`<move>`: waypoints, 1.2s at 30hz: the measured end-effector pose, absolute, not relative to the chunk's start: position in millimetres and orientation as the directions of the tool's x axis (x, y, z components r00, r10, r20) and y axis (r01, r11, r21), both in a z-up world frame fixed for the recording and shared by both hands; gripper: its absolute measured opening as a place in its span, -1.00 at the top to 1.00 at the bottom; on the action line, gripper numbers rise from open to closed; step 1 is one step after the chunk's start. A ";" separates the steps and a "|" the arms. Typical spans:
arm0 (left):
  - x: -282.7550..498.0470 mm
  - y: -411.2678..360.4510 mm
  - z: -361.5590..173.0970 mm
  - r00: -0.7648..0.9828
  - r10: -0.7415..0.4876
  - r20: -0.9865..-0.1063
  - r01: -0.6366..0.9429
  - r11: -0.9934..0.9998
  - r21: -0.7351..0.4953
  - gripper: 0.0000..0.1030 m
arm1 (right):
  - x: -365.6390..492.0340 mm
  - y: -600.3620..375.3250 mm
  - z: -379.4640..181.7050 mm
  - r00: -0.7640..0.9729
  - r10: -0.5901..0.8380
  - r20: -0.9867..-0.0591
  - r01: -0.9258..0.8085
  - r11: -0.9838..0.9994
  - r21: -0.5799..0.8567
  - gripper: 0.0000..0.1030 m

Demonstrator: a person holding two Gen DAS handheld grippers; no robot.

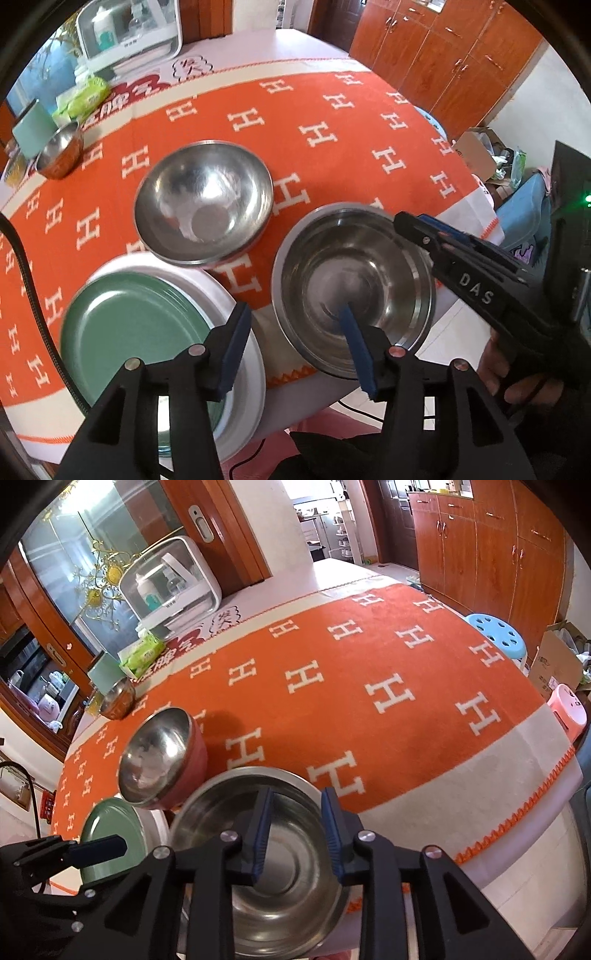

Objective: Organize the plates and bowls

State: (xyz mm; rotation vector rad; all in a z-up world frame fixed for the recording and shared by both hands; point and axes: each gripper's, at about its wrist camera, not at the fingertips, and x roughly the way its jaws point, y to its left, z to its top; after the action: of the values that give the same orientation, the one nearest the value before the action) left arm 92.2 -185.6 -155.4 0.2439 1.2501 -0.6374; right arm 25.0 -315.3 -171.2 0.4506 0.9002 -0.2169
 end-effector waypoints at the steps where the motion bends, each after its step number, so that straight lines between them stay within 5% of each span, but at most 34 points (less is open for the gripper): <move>1: 93.9 -183.3 -150.8 0.180 -0.319 -0.930 0.576 0.801 -0.163 -0.02 | 26.3 -313.5 -169.6 0.612 0.008 -0.791 0.363 0.886 0.290 0.43; 12: 121.7 -163.1 -124.2 0.263 -0.308 -0.914 0.598 0.796 -0.096 -0.17 | 38.1 -286.9 -160.8 0.653 0.042 -0.756 0.340 0.876 0.342 0.16; 36: 222.6 -124.0 -164.6 0.156 -0.257 -0.954 0.623 0.775 -0.107 -0.34 | 72.1 -218.1 -181.1 0.678 0.041 -0.734 0.391 0.825 0.408 0.15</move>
State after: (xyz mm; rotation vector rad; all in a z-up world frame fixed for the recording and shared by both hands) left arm 222.6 -124.0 -164.6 0.3471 1.2667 -0.6484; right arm 72.1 -218.1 -181.1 0.5816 0.8116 -0.2095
